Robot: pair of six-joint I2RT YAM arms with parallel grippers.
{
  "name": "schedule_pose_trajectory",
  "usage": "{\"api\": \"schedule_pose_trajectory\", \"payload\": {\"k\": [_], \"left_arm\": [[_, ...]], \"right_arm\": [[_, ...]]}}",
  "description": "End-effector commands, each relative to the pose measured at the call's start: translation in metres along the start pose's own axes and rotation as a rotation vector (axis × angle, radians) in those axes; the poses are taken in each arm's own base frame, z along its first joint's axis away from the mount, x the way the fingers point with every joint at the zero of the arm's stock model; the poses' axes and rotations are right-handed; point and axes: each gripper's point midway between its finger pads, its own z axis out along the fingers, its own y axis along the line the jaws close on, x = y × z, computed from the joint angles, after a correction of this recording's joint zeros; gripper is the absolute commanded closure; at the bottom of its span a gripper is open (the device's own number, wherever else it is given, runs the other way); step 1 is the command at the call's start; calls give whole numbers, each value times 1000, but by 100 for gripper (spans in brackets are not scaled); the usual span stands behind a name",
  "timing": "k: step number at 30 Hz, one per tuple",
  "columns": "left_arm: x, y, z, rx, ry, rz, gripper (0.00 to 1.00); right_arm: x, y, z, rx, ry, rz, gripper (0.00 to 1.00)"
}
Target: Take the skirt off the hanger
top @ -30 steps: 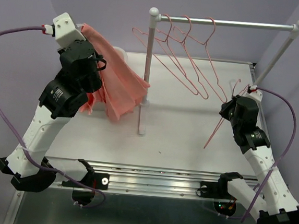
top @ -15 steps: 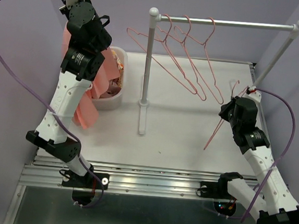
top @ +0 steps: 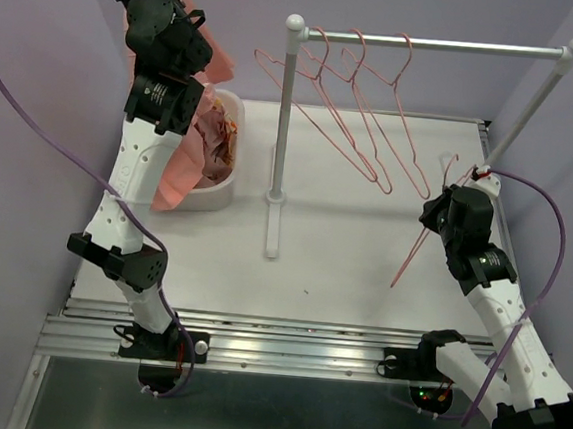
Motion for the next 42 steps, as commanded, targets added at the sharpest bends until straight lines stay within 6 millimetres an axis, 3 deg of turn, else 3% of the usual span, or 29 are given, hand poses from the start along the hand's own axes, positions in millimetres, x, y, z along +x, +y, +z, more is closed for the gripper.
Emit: {"api": "schedule_pose_trajectory", "payload": {"k": [1,4,6,14,19,23,24,26,27,28,29,31,32,34,35,38,39,42], "left_arm": [[-41,7,6,14,-103,-134,100],[-62,4,10,18,-144,-168,100],[-65,0,11,24,-172,-168,100],[-53,-19,26,54,-234,-157,100],[-63,-28,36,149,-286,-203,100],[-42,-36,39,163,-233,-187,100],[-19,-40,42,150,-189,-150,100],[-4,-35,39,135,-150,-146,100],[37,-37,40,122,-85,-91,100],[28,-26,32,120,-102,-142,100],[75,-29,28,128,-40,-77,100],[76,-10,19,113,-44,-143,100],[110,-6,15,109,8,-112,100],[122,7,10,106,31,-134,100],[155,18,8,67,79,-106,100],[194,44,3,-10,128,-122,100],[224,51,0,-7,172,-90,100],[285,72,-6,-60,292,-92,100]], "right_arm": [[-12,2,-1,-12,-52,1,99],[-11,2,-1,-14,-49,1,99],[-11,2,-1,-14,-49,1,99],[-6,4,3,-23,-30,-5,99],[-2,4,6,-22,-19,-8,99],[0,3,9,-17,-12,-11,99],[0,4,9,-19,-11,-11,99],[1,4,8,-23,-9,-11,99],[2,5,9,-26,-5,-13,99],[2,5,8,-27,-4,-13,99],[1,5,8,-30,-6,-12,99],[3,7,8,-39,-1,-14,99],[3,7,8,-42,1,-12,99],[5,9,8,-51,10,-13,99],[6,9,9,-54,14,-14,99],[8,10,9,-62,21,-13,99],[9,11,9,-64,24,-15,99],[9,12,9,-70,26,-15,99]]}}
